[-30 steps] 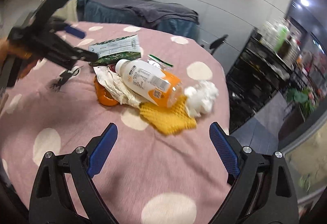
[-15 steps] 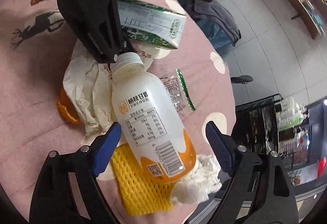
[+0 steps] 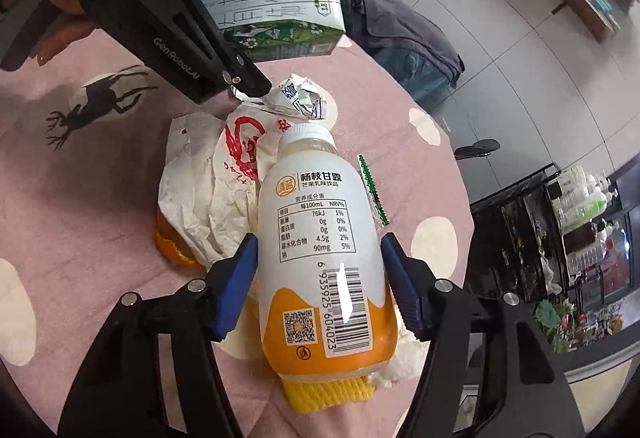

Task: Collect trash
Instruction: 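Grasp the milk bottle with the right gripper while the left grasps the green carton, then drop the bottle into the bin with the right gripper while the left drops the carton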

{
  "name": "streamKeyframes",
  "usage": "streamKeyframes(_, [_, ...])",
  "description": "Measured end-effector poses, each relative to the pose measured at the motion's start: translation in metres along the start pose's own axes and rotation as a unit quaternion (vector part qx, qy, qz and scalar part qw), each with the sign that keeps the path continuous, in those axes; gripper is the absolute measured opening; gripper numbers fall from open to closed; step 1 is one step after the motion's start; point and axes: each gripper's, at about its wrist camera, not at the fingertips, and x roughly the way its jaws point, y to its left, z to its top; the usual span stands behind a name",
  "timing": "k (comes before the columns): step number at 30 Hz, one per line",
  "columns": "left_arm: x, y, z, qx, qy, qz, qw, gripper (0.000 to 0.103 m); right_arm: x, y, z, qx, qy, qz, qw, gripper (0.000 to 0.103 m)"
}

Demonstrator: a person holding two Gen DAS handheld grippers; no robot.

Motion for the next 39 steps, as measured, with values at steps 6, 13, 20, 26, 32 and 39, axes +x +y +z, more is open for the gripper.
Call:
streamKeyframes(6, [-0.046, -0.016, -0.020, -0.040, -0.051, -0.014, 0.9978, 0.056, -0.042, -0.005, -0.028, 0.090, -0.028, 0.010, 0.995, 0.063])
streamKeyframes(13, [-0.078, -0.062, -0.049, -0.063, -0.081, -0.062, 0.9927, 0.056, -0.087, -0.008, -0.079, 0.190, -0.052, 0.020, 0.980, 0.063])
streamKeyframes(20, [-0.094, -0.118, -0.057, -0.070, -0.104, -0.134, 0.9830, 0.056, -0.123, -0.020, -0.148, 0.277, -0.058, -0.015, 0.959, 0.063])
streamKeyframes(26, [-0.099, -0.171, -0.054, -0.052, -0.118, -0.186, 0.9740, 0.056, -0.136, -0.049, -0.227, 0.374, -0.035, -0.062, 0.925, 0.063])
streamKeyframes(32, [-0.098, -0.207, -0.044, -0.034, -0.123, -0.220, 0.9670, 0.056, -0.105, -0.087, -0.312, 0.469, 0.025, -0.091, 0.878, 0.063])
streamKeyframes(39, [-0.091, -0.239, -0.041, -0.024, -0.112, -0.247, 0.9623, 0.056, -0.022, -0.088, -0.375, 0.528, 0.110, -0.061, 0.840, 0.063])
